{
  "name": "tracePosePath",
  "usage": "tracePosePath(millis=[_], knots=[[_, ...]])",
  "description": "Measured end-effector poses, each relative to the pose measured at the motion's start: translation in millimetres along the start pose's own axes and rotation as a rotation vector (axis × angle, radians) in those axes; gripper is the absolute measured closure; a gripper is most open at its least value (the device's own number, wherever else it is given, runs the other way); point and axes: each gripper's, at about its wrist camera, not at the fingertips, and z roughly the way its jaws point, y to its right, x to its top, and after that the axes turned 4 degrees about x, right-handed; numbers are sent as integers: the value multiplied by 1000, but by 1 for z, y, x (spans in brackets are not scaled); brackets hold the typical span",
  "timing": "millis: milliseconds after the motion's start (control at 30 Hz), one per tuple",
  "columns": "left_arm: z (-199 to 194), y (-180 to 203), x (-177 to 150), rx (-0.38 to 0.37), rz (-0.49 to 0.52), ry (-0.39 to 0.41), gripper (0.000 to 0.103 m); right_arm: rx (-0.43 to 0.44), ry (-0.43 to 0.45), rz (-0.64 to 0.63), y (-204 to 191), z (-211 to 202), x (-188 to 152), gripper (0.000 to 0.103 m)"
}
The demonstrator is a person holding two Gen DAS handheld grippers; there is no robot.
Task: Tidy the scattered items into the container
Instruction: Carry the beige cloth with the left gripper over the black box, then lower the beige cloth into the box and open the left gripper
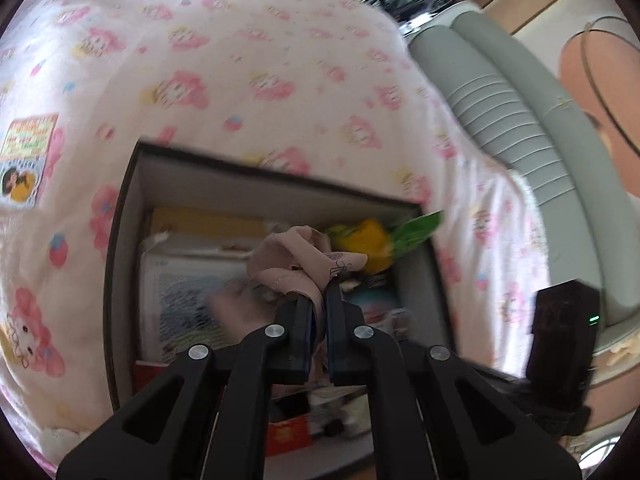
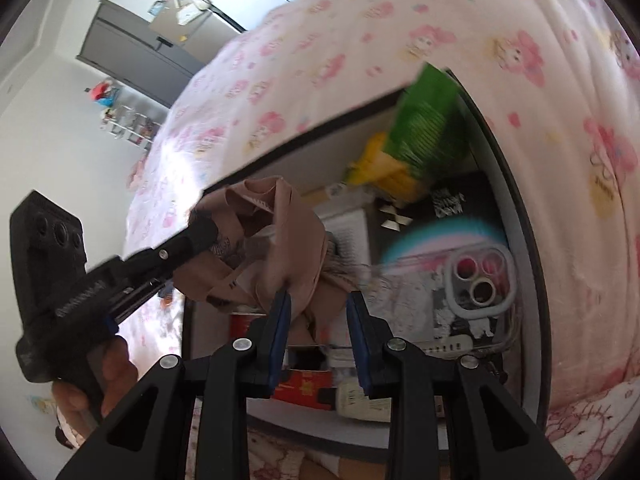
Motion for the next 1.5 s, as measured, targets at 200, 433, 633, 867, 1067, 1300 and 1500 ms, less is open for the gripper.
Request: tracePosePath(millis=[200,433,633,867,1067,1300,1500], knots=[[5,-25,5,70,-48,13,83,-36,23,11,1,5,6,77],[-30,-15,5,162,-9,163,73,-80,-54,-60,-21,29,-10,77],[-34,-23,7,23,-35,111,73,-92,-128,-101,-35,49,-24,76],[-39,-24,13,-115,-35,108,72,-68,-212,-141,-52,73,-32,75],[-30,-24,13,-156,-40,58,71,-28,-258,-120,-57,93,-24,75],[-31,-30,13,-202,-59,62,71,-132,-135,-11,-42,86,-1,75],[-39,-39,16,-191,-101,93,63,-191,16,-45,-39,41,-1,75]])
